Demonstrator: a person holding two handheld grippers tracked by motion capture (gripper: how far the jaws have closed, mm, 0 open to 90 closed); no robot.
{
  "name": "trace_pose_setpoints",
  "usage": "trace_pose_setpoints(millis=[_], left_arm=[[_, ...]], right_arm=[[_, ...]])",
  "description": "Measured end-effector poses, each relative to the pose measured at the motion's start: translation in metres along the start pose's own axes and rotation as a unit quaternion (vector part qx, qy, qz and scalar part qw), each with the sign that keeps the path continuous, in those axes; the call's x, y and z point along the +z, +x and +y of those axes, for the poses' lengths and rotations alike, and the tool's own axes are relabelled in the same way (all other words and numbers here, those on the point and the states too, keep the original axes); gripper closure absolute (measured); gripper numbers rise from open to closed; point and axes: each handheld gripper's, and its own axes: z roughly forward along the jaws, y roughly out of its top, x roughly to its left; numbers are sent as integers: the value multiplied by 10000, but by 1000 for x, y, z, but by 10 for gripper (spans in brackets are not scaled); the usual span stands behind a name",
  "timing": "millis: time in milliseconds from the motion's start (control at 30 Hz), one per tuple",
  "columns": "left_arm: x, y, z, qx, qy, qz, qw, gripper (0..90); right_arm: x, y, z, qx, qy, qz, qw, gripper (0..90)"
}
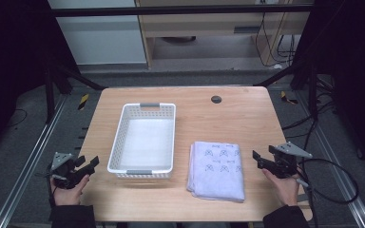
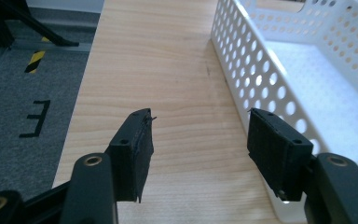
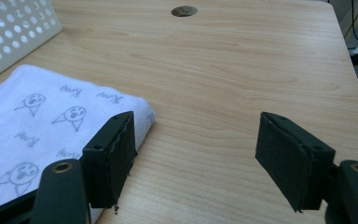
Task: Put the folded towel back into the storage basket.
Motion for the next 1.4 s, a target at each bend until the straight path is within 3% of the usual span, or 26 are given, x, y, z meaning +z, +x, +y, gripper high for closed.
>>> trace_pose_setpoints(millis=[200, 733, 1200, 1400], left_arm=[[-9, -8, 7, -4, -170, -138, 9998, 396], [-21, -42, 23, 274, -344, -524, 9977, 385], [-21, -75, 33, 488, -336, -930, 9939, 376], [-17, -87, 34, 621, -237, -983, 9929, 369]], right_arm=[[-3, 2, 3, -85, -25, 109, 9999, 311], [-14, 8, 16, -116, -131, 328, 9993, 328], [-20, 10, 24, -63, -227, 456, 9987, 335], [-25, 11, 29, -3, -282, 536, 9982, 358]])
